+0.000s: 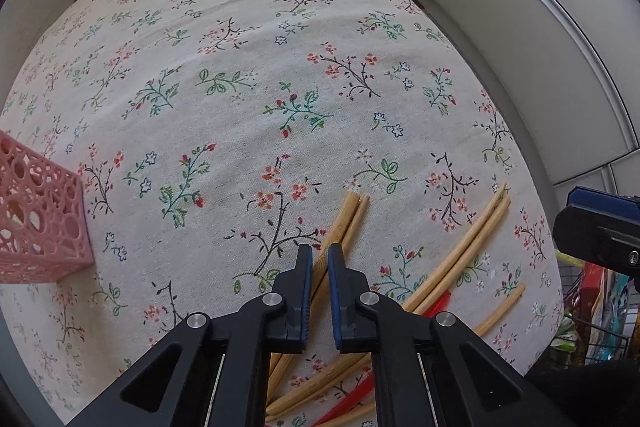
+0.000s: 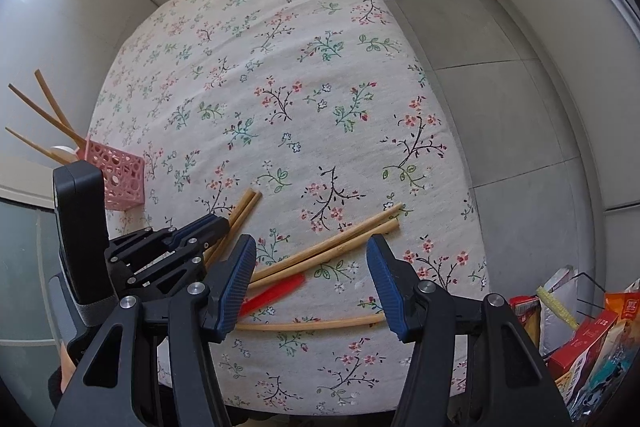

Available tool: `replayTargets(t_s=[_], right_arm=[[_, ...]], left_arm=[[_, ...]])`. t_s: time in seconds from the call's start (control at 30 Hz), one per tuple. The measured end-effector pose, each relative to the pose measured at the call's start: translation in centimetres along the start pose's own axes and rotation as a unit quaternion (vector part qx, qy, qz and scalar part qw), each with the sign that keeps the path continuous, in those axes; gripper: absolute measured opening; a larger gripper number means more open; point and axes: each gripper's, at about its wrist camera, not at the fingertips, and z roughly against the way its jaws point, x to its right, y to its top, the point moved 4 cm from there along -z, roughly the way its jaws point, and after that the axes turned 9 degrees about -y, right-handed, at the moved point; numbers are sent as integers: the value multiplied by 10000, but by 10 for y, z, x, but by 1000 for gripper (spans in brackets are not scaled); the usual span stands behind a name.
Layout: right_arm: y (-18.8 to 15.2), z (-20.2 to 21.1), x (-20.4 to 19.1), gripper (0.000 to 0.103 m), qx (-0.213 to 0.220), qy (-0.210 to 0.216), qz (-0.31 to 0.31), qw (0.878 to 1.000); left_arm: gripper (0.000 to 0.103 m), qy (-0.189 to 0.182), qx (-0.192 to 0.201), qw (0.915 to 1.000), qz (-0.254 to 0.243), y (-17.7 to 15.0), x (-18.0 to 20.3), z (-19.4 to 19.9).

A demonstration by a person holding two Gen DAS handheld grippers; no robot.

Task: Organize utensils
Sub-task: 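Grasp a wooden chopstick with the left gripper and lift it upright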

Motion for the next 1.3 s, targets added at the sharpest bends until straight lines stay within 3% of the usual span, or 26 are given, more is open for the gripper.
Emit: replayTargets(t_s=[0.3,0.43,0.8,0.93,1.3], right_arm=[[2,-1,8,60,6,-8,-81,10000],[2,-1,11,60,-5,2,-99,10000],[3,-6,5,60,-70,-6,-48,10000],[2,-10,0,60,-151,43,-83,9998],[0,-31,-33,60,-468,233,8,9986]], left_arm=[[9,95,45,9999,79,16,2,-7],[9,667,85,9975,213,22,-14,-3],[11,643,-41,9979,51,36,-27,-15],[8,897,132,9959,-32,30,-24,-7],[8,606,893,9942,-39,1,-37,63]])
